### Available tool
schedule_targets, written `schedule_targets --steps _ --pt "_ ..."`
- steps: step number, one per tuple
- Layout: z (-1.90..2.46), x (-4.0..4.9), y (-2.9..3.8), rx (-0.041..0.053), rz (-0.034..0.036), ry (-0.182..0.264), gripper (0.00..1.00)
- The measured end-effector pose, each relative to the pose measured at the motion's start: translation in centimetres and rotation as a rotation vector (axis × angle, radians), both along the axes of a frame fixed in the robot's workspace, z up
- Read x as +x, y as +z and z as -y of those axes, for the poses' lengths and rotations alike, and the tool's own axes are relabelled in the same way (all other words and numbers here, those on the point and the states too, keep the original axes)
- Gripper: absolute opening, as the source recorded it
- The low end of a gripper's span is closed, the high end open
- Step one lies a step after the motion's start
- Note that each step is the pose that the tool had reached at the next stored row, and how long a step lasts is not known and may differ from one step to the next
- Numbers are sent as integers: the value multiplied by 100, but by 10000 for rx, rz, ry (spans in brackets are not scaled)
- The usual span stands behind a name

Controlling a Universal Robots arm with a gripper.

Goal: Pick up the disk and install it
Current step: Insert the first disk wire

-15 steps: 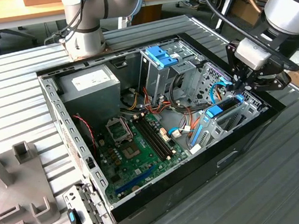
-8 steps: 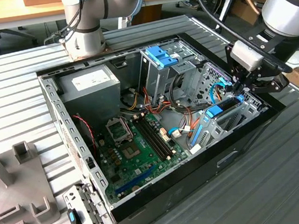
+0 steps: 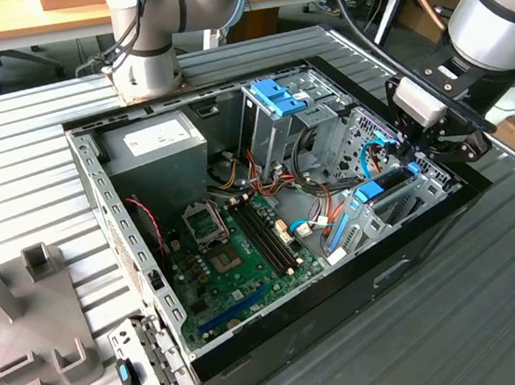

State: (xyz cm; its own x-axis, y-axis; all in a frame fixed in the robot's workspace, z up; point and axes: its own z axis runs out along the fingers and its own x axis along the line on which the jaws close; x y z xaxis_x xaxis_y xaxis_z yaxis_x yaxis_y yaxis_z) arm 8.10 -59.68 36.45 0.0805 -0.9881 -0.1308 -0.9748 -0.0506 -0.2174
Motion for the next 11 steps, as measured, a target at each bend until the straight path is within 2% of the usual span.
schedule_targets --steps 9,11 --pt "0 -3 -23 -1 0 0 16" --pt "0 -6 -45 4 0 0 16"
